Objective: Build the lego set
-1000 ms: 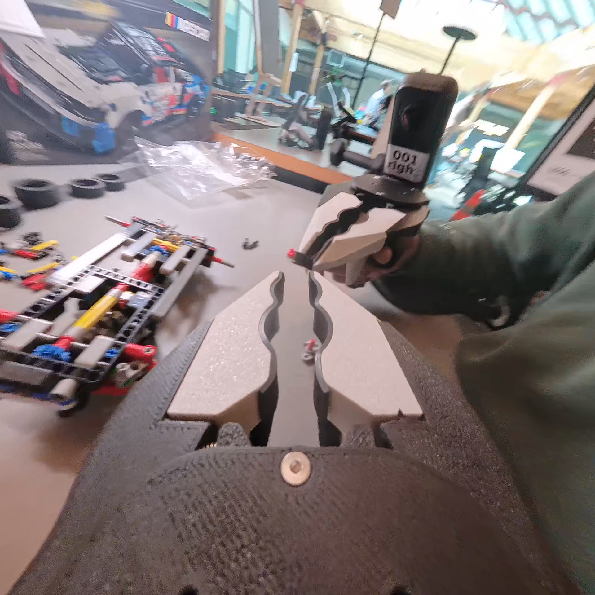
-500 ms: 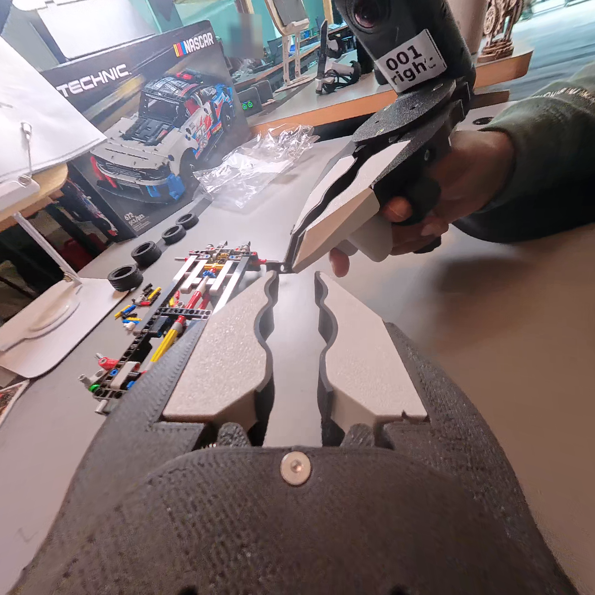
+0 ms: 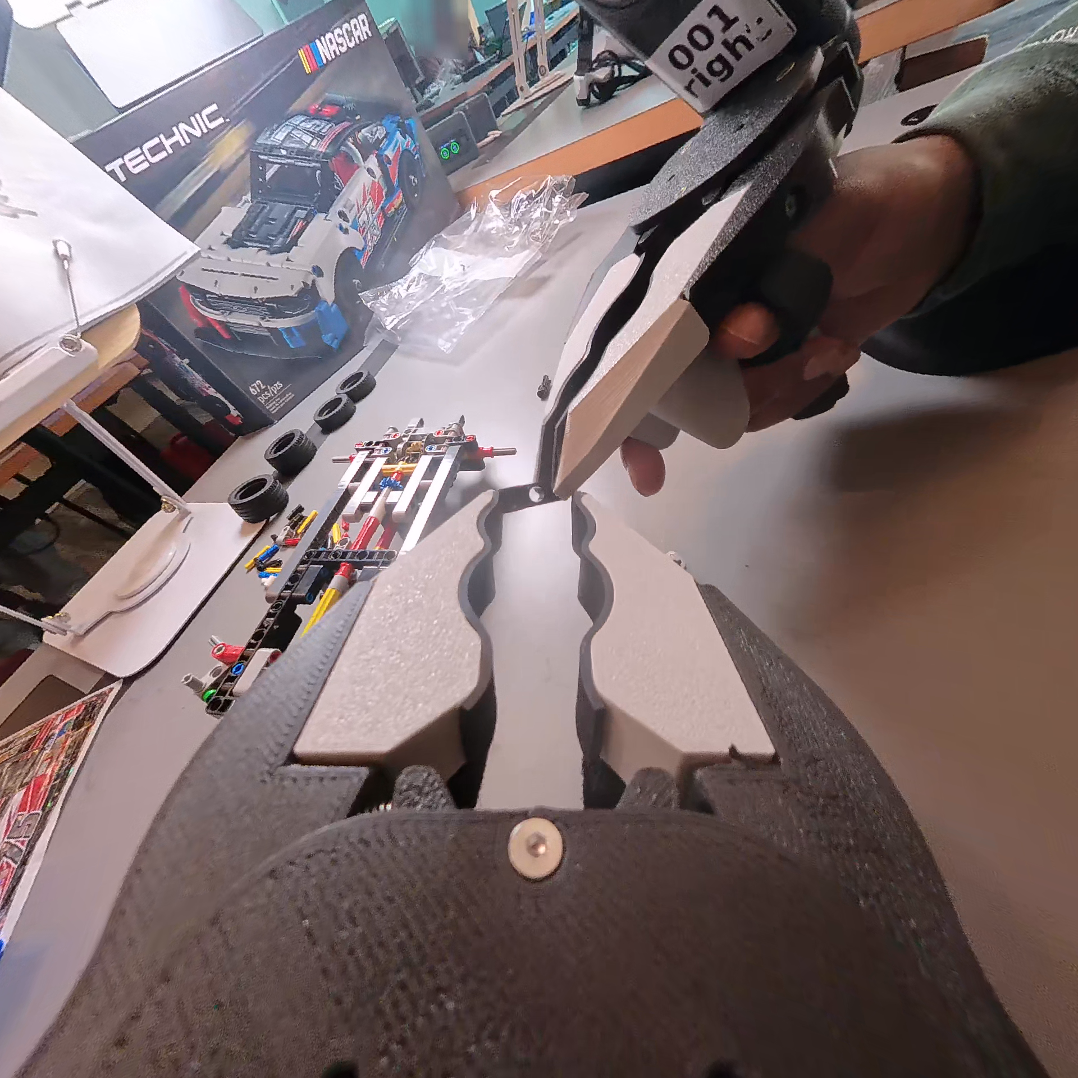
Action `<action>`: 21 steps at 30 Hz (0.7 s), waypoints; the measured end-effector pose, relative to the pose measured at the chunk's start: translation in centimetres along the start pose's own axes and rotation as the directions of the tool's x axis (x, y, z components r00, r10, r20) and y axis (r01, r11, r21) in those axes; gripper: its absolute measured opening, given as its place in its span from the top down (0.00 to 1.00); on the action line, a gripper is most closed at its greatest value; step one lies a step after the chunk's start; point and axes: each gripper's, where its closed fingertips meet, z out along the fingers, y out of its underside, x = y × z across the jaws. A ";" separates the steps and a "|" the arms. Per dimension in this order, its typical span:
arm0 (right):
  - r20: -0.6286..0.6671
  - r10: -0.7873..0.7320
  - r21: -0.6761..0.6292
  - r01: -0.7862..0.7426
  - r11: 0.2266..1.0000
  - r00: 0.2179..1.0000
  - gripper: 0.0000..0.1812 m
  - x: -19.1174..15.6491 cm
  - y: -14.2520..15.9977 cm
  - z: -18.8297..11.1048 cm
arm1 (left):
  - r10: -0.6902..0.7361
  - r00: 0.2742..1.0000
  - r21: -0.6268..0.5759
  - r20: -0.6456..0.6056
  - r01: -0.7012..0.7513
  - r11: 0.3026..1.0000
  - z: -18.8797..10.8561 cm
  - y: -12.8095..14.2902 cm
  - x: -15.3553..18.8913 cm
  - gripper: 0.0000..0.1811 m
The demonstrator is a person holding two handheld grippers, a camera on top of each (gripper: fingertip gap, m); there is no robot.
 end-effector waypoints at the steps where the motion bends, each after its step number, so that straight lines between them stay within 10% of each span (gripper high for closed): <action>1: 0.014 0.018 -0.001 -0.018 1.000 1.000 0.97 0.0 0.0 0.0 | -0.003 1.000 0.000 -0.005 0.003 1.000 0.0 0.0 0.1 0.88; 7: 0.233 0.098 0.023 -0.106 0.994 0.968 0.94 -2.2 -0.9 -1.0 | -0.178 0.968 0.095 -0.178 0.197 0.976 -0.8 -1.4 1.1 0.94; 11: 0.311 -0.026 0.086 -0.001 0.996 0.950 0.94 -4.4 -1.9 -1.6 | -0.385 0.812 0.136 -0.438 0.483 0.865 -2.3 -2.9 1.8 1.00; 21: 0.243 -0.159 0.058 0.149 0.987 0.957 1.00 -4.1 -0.7 -1.1 | -0.418 0.792 0.105 -0.445 0.510 0.854 -1.9 -2.5 1.8 1.00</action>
